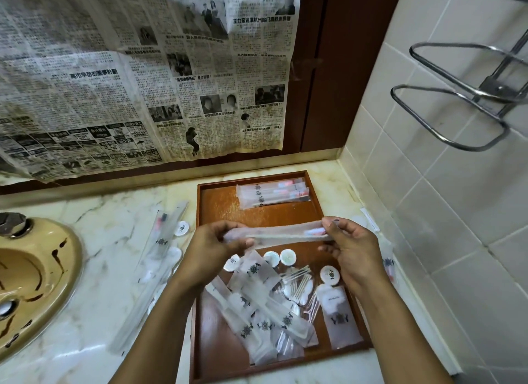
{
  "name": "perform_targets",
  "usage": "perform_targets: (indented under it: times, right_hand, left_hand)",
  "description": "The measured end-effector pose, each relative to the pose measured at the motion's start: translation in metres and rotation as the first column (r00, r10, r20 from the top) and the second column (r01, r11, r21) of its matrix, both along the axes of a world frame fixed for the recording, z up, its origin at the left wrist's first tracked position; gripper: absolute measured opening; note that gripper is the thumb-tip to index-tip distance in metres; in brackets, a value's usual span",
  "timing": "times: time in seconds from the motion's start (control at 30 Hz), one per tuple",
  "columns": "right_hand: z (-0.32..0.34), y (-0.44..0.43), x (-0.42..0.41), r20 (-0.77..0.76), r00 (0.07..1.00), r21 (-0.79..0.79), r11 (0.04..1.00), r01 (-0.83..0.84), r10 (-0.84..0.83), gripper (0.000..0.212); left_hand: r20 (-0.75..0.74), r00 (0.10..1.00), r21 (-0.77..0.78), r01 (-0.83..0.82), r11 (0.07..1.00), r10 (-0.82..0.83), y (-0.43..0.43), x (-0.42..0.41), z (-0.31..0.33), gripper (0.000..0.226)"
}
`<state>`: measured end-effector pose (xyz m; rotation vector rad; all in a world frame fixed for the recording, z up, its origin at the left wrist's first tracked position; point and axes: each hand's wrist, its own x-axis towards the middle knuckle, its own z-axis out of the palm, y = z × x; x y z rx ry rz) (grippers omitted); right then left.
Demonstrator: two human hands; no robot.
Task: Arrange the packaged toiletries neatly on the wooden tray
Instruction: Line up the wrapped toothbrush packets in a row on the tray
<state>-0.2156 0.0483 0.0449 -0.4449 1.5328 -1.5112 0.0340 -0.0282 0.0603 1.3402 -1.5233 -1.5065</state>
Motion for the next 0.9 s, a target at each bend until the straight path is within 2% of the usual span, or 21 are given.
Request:
perform_targets:
  times: [0.1, 0.2, 0.37, 0.47, 0.57, 0.63, 0.7, 0.77, 0.83, 0.9]
  right_hand:
    - [-0.003, 0.002, -0.005, 0.037, 0.999, -0.01, 1.0, 0.011, -0.011, 0.014]
    - [-0.008, 0.007, -0.009, 0.057, 0.998, -0.033, 0.999, -0.004, 0.006, 0.015]
    - [-0.006, 0.01, -0.013, 0.083, 0.995, -0.075, 0.996, -0.042, 0.048, 0.024]
    - [-0.003, 0.009, -0.015, 0.049, 0.998, -0.111, 0.993, -0.042, 0.048, 0.026]
    - [0.002, 0.008, -0.011, -0.144, 0.985, -0.145, 0.987, 0.073, -0.094, 0.013]
    - [0.009, 0.011, 0.0, -0.322, 0.93, -0.221, 0.969, 0.108, -0.177, 0.012]
    - [0.016, 0.015, 0.016, -0.513, 0.834, -0.342, 0.939, 0.016, -0.201, 0.015]
    - [0.014, 0.022, 0.031, -0.664, 0.726, -0.398, 0.907, -0.139, -0.18, 0.02]
    - [0.003, 0.03, 0.039, -0.75, 0.652, -0.381, 0.879, -0.287, -0.112, 0.026]
    - [-0.01, 0.041, 0.043, -0.822, 0.568, -0.326, 0.852, -0.409, -0.042, 0.031]
  left_hand:
    - [-0.152, 0.985, 0.096, -0.065, 0.993, 0.079, -0.004, -0.007, 0.001, 0.017]
    - [-0.215, 0.968, 0.134, -0.102, 0.986, 0.129, -0.007, -0.012, -0.002, 0.018]
    - [-0.2, 0.972, 0.135, -0.099, 0.986, 0.125, -0.011, -0.021, -0.003, 0.014]
    - [-0.192, 0.965, 0.11, -0.159, 0.981, 0.178, -0.014, -0.023, -0.006, 0.015]
    - [-0.15, 0.948, 0.113, -0.266, 0.957, 0.281, -0.012, -0.03, -0.011, 0.026]
    - [-0.083, 0.945, 0.14, -0.304, 0.942, 0.317, -0.008, -0.038, -0.014, 0.033]
    - [-0.076, 0.946, 0.202, -0.295, 0.934, 0.315, -0.004, -0.046, -0.012, 0.032]
    - [-0.124, 0.951, 0.287, -0.238, 0.928, 0.282, -0.005, -0.052, -0.008, 0.031]
    - [-0.178, 0.949, 0.355, -0.187, 0.916, 0.262, -0.007, -0.056, -0.005, 0.036]
    - [-0.191, 0.939, 0.357, -0.206, 0.911, 0.287, -0.011, -0.058, -0.004, 0.032]
